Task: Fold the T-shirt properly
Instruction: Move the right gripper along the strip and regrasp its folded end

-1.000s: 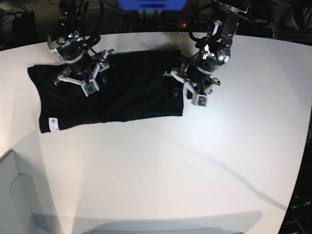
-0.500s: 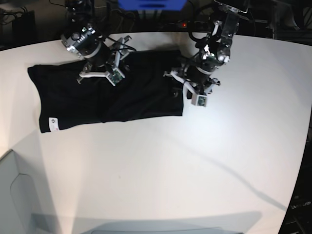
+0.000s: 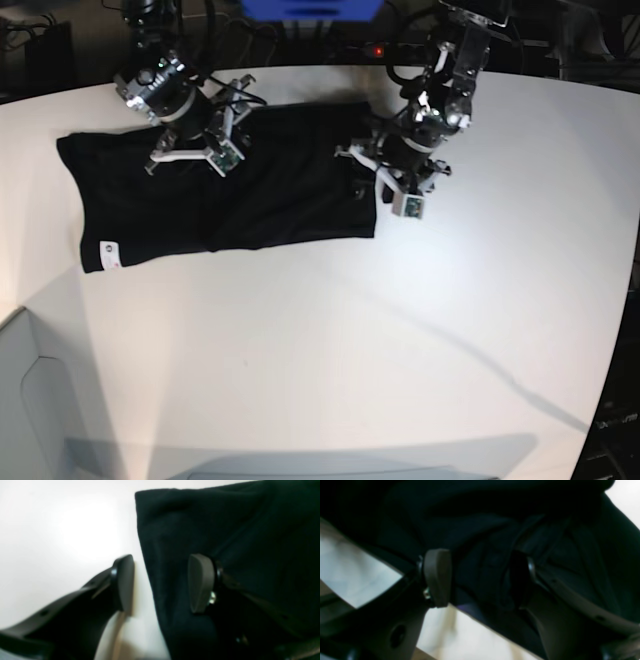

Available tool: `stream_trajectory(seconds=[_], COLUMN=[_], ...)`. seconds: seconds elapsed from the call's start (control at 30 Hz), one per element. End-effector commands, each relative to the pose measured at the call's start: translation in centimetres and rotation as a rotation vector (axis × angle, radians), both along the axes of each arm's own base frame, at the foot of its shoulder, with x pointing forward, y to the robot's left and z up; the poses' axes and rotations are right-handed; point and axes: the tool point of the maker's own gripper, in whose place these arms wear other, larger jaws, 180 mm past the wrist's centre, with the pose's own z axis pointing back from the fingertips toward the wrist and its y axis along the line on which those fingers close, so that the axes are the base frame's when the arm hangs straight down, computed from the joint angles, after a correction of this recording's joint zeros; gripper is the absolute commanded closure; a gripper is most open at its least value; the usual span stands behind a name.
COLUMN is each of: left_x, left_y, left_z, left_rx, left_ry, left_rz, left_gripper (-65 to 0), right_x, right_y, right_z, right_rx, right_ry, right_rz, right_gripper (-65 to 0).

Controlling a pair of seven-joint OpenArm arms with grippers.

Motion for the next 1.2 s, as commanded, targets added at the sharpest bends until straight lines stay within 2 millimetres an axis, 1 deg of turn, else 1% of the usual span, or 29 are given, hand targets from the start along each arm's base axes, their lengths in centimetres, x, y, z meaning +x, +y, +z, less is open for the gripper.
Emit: stream_trajectory(seconds=[0.0,0.07,0.13,0.2,0.23,0.33,0.43,0.53,0.6,0.7,0.8,1.0,1.13,1.17], left_x=[0.6,0.7,0.7,0.7,0.7,0.7,0.9,1.1,1.3,1.3,1.3,1.3,1.3,1.3], left_y=[0.0,0.0,0.0,0.0,0.0,0.0,0.0,0.1,0.1,0.1,0.1,0.1,0.1,0.1], left_z=[0.9,0.9,0.9,0.9,0.9,0.9,1.1,1.2,1.3,1.3,1.3,1.3,1.3,1.3], left_rx=[-0.008,-0.008,-0.008,-0.008,-0.008,-0.008,-0.008,-0.007,-0.007,-0.007,-0.007,-0.007,-0.007,-0.007], left_ry=[-0.037,-0.038,-0.038,-0.038,-0.038,-0.038,-0.043,-0.049,-0.052,-0.052,-0.052,-0.052,-0.052,-0.052], left_rz=[0.002,0.003,0.003,0.003,0.003,0.003,0.006,0.007,0.009,0.009,0.009,0.009,0.009,0.009], left_gripper=[-33.8,-33.8,-33.8,-33.8,-33.8,-33.8,-33.8,-33.8,-33.8,-33.8,-33.8,-33.8,-33.8,-33.8], right_x=[0.4,0.3,0.1,-0.1,-0.2,-0.5,-1.0,-1.2,-1.8,-1.9,-2.3,-2.1,-1.9,-1.8], right_y=[0.1,0.1,-0.1,-0.2,-0.2,-1.0,-1.1,-1.7,-2.0,-2.2,-3.1,-4.8,-5.6,-5.8], right_z=[0.7,0.6,0.3,0.1,0.1,0.0,-0.2,-0.3,-0.6,-0.7,-0.9,-0.9,-0.8,-0.7], right_rx=[0.015,0.013,0.007,0.005,0.005,-0.008,-0.008,-0.031,-0.039,-0.047,-0.06,-0.084,-0.097,-0.1], right_ry=[-0.028,-0.026,-0.014,-0.008,-0.006,0.0,0.007,0.012,0.027,0.029,0.04,0.038,0.034,0.032], right_rz=[0.007,0.008,0.011,0.009,0.009,-0.005,-0.005,0.008,0.013,0.016,-0.006,-0.048,-0.067,-0.073], right_gripper=[-34.0,-27.2,-16.5,-3.8,0.0,0.0,0.0,0.0,0.0,0.0,0.0,0.0,0.0,-1.9])
